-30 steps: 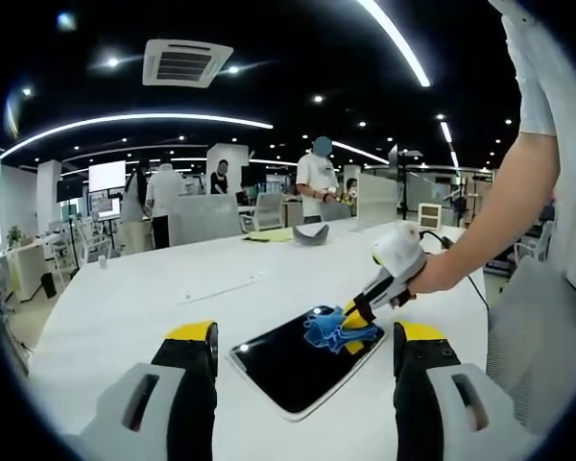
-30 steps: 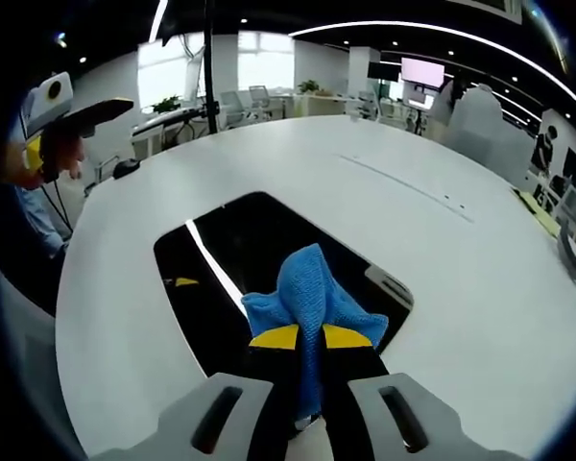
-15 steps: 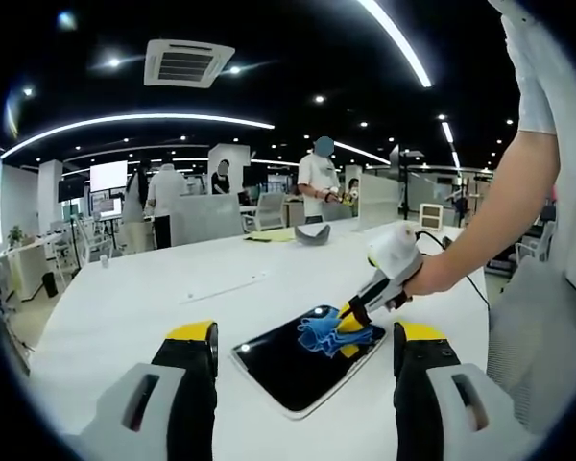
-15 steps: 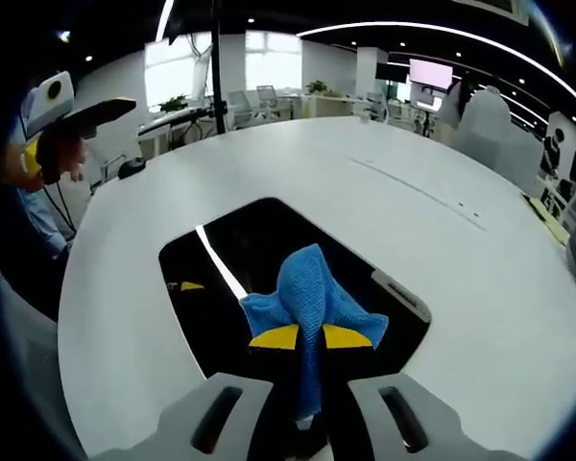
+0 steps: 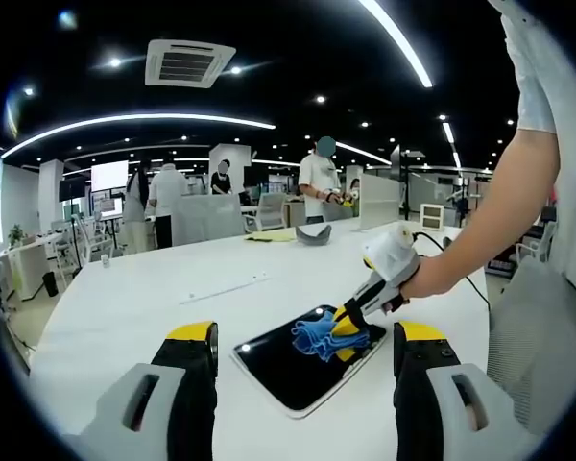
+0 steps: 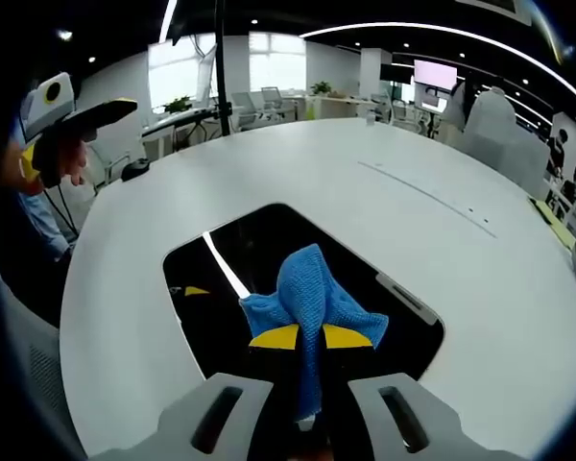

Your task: Wipe the mirror surface with the cleaning cloth until all visible marks leave the cleaned area.

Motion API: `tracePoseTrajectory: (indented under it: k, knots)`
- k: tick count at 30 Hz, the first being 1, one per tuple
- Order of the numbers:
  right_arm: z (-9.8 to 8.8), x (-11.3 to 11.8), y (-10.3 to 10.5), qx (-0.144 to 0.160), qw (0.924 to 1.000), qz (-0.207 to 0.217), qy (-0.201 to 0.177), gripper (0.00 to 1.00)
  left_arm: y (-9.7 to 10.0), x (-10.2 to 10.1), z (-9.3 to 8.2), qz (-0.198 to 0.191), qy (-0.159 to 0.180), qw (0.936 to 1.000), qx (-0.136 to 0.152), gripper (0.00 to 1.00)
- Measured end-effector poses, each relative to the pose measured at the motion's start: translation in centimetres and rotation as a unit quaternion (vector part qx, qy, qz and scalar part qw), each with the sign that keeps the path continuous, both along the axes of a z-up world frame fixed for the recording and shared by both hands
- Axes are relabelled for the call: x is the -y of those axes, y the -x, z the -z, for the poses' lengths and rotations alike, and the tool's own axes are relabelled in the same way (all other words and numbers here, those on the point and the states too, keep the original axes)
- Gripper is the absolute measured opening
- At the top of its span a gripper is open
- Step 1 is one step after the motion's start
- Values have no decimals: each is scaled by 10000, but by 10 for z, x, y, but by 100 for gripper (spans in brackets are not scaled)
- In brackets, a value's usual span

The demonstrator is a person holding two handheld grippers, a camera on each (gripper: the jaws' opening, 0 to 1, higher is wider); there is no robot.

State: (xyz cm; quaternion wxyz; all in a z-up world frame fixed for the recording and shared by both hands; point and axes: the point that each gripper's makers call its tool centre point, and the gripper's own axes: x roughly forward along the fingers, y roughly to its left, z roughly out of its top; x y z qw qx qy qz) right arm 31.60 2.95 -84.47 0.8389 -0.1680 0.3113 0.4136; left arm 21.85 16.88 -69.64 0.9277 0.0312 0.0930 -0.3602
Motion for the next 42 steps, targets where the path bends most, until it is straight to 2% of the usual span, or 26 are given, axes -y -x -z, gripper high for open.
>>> tracePoseTrajectory:
  k: [21, 42]
  knots:
    - [-1, -32, 0, -48, 9997, -223, -59, 2, 0, -1, 0, 1, 2, 10000, -1, 75]
    - [0, -52, 0, -65, 9993, -356, -115, 2, 0, -1, 1, 9, -13, 10000, -15, 74]
